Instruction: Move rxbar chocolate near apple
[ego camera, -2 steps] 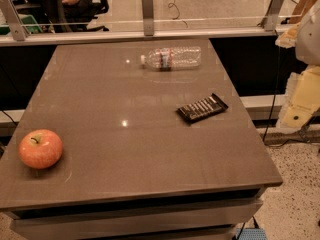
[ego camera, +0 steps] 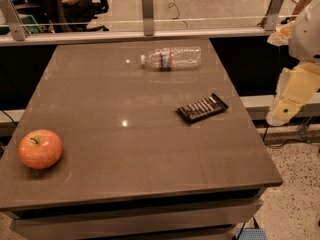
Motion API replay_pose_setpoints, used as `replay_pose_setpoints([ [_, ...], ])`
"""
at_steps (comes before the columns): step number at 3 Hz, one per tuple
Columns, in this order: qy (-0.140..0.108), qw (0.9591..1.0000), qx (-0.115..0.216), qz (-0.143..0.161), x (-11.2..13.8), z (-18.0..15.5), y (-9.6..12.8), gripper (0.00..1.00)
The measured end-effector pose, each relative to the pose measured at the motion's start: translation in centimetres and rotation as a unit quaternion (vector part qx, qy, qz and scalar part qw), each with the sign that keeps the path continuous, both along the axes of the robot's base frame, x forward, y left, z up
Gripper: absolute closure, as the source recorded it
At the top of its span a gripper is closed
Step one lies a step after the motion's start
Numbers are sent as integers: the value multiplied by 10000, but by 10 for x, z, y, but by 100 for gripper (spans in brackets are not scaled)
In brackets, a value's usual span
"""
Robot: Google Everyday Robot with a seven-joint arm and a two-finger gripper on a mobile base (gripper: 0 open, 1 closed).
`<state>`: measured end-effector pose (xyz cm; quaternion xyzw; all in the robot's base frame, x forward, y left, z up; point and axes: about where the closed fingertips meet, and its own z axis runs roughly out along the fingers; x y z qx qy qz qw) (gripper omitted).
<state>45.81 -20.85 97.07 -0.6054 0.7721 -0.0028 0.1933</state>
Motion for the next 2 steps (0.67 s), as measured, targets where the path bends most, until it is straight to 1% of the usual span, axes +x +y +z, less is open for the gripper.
replay_pose_setpoints([
  [1, 33, 9986, 482, 227, 25, -21, 20, 0],
  [2, -20, 9956, 750, 560, 43, -50, 40, 0],
])
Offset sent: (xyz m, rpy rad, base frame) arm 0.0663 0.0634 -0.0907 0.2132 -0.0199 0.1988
